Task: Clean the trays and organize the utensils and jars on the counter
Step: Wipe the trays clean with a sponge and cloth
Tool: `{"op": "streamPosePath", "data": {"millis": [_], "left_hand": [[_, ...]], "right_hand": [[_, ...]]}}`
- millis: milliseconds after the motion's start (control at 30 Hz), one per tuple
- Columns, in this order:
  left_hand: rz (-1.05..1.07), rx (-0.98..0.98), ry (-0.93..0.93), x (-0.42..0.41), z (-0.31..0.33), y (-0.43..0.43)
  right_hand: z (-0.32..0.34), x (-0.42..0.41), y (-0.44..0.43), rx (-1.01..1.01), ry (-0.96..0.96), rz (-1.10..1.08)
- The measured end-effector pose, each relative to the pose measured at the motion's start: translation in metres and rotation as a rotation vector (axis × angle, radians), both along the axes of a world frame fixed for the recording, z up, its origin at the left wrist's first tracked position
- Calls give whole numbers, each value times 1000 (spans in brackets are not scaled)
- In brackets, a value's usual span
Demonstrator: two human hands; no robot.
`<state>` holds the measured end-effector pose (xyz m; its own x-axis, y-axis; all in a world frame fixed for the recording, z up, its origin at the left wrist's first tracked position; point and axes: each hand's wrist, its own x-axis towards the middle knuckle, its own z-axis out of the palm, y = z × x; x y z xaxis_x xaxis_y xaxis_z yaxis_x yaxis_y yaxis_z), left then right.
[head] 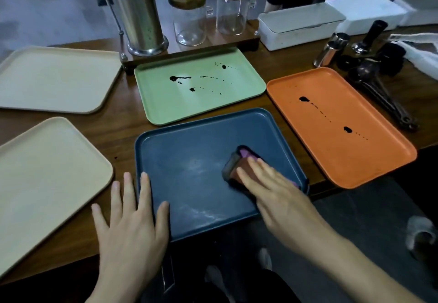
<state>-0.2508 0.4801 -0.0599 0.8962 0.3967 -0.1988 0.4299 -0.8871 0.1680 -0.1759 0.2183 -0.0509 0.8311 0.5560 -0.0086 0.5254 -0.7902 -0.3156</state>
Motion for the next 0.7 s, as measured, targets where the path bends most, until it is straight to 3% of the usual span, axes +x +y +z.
{"op": "streamPosePath", "data": {"millis": [133,400,600,700], "left_hand": [[-52,-9,52,1,-2,8],[-85,-10,59,1,0,9],[-75,14,56,3,-1,7],[-47,-19,9,1,-3,5]], "right_hand": [[9,26,-15,-91,49,-92],[-3,101,46,-98,-9,-189],[-8,33,133,88,10,233],[-10,22,123,116,4,283]]}}
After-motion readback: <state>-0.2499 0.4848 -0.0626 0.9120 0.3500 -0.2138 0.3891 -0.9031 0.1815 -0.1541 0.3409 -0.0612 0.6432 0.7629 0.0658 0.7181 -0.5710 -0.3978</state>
